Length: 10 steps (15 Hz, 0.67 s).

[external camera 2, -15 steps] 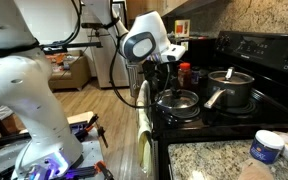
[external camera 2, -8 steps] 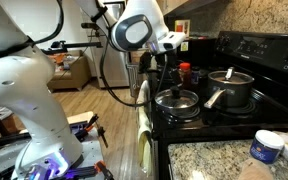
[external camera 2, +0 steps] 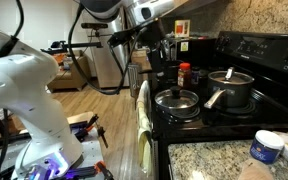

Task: Uncover the pot on the left, put the lid on the stove, and then put the wooden spoon inside the pot

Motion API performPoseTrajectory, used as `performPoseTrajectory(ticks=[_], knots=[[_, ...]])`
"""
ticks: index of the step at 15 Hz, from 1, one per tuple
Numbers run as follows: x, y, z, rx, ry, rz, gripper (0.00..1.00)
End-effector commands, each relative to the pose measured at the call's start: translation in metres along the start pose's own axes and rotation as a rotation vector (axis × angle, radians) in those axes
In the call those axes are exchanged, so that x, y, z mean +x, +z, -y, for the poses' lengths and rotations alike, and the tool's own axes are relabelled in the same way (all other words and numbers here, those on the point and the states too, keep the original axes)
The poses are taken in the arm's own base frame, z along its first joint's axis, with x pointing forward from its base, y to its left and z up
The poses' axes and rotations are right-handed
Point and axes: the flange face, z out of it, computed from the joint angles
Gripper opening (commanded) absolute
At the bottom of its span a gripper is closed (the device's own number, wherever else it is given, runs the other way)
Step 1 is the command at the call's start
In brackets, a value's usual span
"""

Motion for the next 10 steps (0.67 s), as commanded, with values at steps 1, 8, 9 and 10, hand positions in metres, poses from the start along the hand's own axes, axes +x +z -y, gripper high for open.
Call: performPoseTrajectory(ticks=[1,8,9,10], knots=[[0.002,-0.006,-0.008,-0.004,0.018,-0.008,1.00],[0.050,-0.032,-0.016,0.023,0.069,-0.006,1.00],[0.067,-0.053,-0.019,0.057,0.075,0.009,1.00],[0.084,-0.064,-0.027,0.039,0.090,-0.010,1.00]])
